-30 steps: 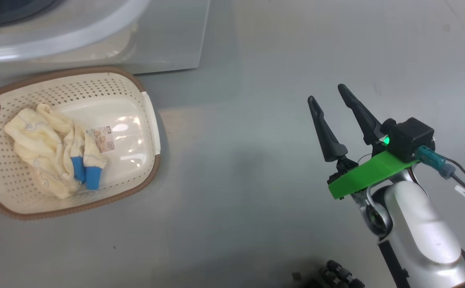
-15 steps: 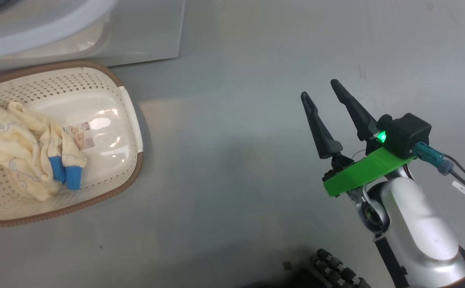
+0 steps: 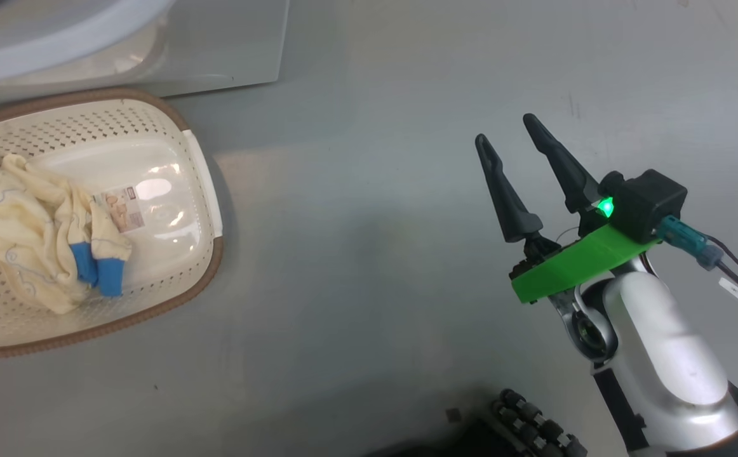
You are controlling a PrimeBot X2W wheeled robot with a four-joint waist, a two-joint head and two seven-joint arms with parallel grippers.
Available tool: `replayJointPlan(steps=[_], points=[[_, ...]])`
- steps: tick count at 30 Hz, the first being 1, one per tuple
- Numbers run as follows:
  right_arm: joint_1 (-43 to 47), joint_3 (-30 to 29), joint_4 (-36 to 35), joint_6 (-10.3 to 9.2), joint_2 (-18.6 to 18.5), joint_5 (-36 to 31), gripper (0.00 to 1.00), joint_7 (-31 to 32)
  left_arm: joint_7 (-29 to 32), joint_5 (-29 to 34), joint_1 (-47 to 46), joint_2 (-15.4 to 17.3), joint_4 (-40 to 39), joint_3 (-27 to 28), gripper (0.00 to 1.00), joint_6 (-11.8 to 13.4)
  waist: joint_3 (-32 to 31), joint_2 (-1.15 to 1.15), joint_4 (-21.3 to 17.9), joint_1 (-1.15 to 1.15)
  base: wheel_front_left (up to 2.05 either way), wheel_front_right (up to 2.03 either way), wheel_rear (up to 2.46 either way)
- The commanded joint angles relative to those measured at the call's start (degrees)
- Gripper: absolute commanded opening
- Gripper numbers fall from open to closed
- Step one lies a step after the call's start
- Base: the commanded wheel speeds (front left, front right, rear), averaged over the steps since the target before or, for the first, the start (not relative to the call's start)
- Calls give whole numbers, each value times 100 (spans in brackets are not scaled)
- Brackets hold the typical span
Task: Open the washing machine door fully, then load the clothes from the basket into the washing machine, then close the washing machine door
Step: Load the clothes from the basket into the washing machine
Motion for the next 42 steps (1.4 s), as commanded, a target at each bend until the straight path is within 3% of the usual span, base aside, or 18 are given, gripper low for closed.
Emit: replayJointPlan(steps=[1,8,14,17,22,35,42], points=[[23,85,-179,-16,17,22,100,-55,54,22,-157,274,-20,76,0,9,8,0,4,0,0,0,0],[7,67,-191,-16,17,6,100,-55,-41,-28,-316,283,65,-31,0,7,21,0,22,0,0,0,0],[-14,70,-224,-16,17,7,100,-55,-799,71,-621,339,-59,-80,0,29,93,0,43,0,0,0,0],[-30,85,-251,-16,17,10,100,-55,-1559,181,-907,368,-215,-69,0,131,207,0,49,0,0,0,0],[-80,121,-298,-16,17,37,100,-55,-2254,299,-1341,402,-286,-117,0,117,454,0,15,0,0,0,0],[-170,194,-446,-16,17,171,100,-55,-2955,379,-2625,411,153,-204,0,57,1170,0,-261,0,0,0,0],[-242,290,-514,-16,17,269,100,-55,-3637,494,-3156,319,455,-288,0,101,1443,0,-413,0,0,0,0]])
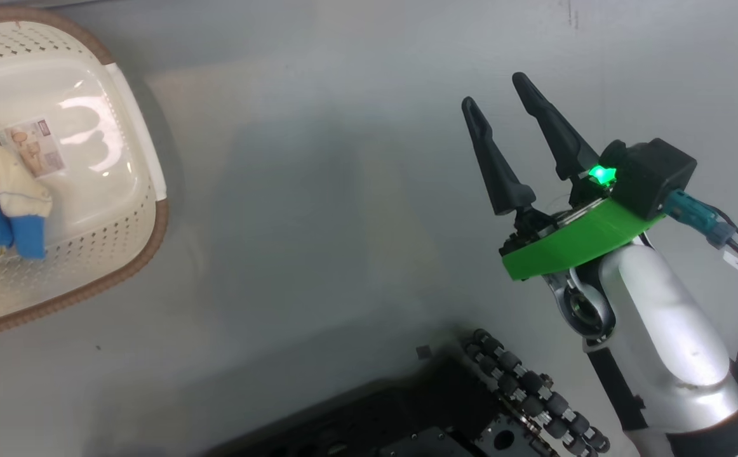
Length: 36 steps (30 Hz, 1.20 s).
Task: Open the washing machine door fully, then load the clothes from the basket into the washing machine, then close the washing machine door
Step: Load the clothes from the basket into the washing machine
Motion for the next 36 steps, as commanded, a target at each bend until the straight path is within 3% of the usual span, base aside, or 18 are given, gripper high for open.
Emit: replayJointPlan(steps=[1,6,8,23,29,36], points=[[115,99,-183,-16,14,62,100,-55,-128,34,-331,169,-19,8,0,12,84,0,-74,-1,0,0,0],[111,100,-184,-16,14,103,100,-55,-236,33,-480,123,275,-51,0,-9,115,0,-112,-1,0,0,0],[109,94,-161,-16,14,111,100,-55,-338,50,-511,112,374,-86,100,-13,102,0,-113,-1,0,0,0],[109,-169,-72,-16,14,-190,100,-55,-629,-305,408,-182,743,-300,100,-78,-686,0,242,-1,0,0,0],[282,-355,28,-16,14,-384,100,-55,-664,-875,1378,-284,420,-412,100,-80,-1293,0,471,-1,0,0,0],[496,-443,175,-16,14,-580,100,-55,-673,-1432,2554,-186,-143,-641,100,-80,-2051,0,726,-1,0,0,0]])
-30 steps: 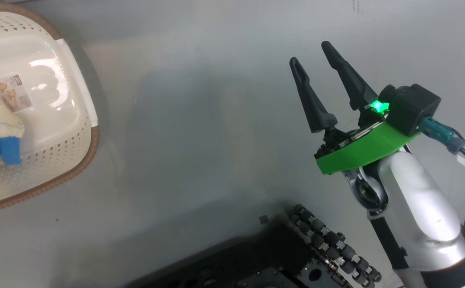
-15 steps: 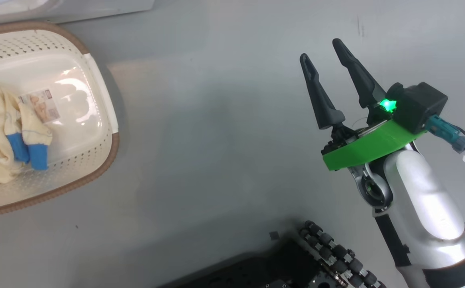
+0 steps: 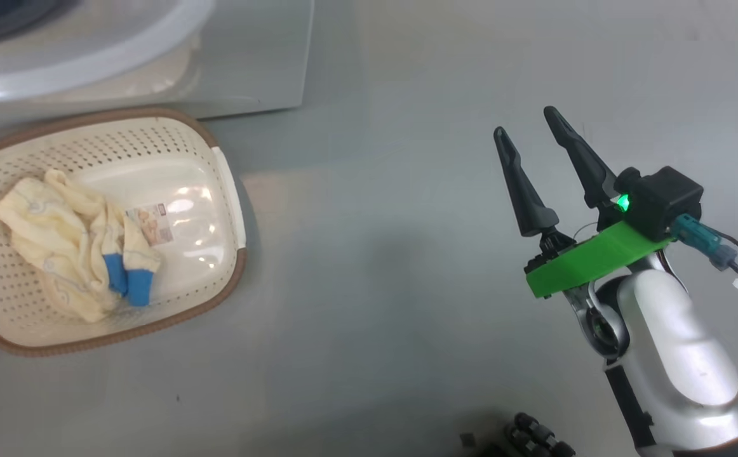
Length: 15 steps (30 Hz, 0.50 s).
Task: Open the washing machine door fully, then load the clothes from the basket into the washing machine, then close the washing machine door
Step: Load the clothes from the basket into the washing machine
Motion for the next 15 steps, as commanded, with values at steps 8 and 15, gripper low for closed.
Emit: replayJointPlan(steps=[8,15], points=[[462,-29,66,-16,11,-151,100,-55,-38,-418,1704,559,-1258,114,100,4,-1366,-1,418,0,0,0,0],[718,-65,146,-16,11,-164,100,-55,-39,-320,3135,582,-2333,754,100,38,-1957,-1,565,0,0,0,0]])
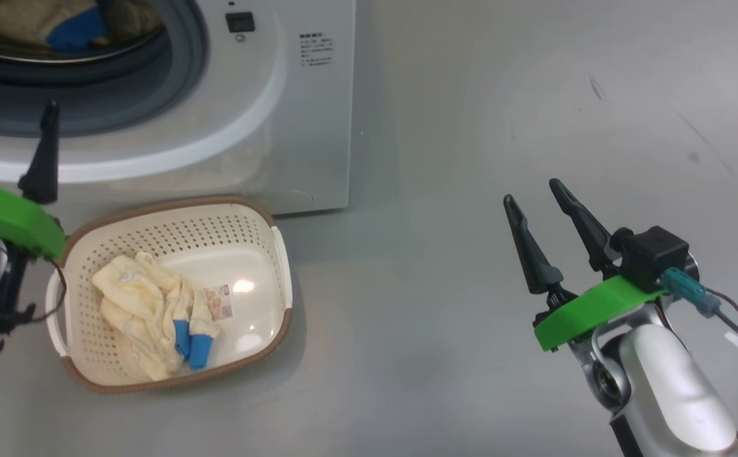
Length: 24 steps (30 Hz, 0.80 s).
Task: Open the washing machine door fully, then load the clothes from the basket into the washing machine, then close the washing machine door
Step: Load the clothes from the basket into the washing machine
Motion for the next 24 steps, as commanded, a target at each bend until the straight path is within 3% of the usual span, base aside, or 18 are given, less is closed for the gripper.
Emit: replayJointPlan(steps=[1,11,17,24], points=[[60,54,-127,-16,10,-66,100,-55,-39,88,59,288,-285,337,100,59,-355,-1,194,1,0,0,0],[354,111,18,-16,-5,-88,100,-55,-39,513,2425,-141,-2018,1542,100,430,-1140,-1,316,1,0,0,0],[579,114,66,-16,-56,-68,100,-55,-39,930,3690,-599,-2897,2186,100,601,-1526,-1,387,1,0,0,0],[745,123,36,-16,-71,-27,100,-55,-39,1234,4349,-1072,-3312,2547,100,605,-1750,-1,422,1,0,0,0]])
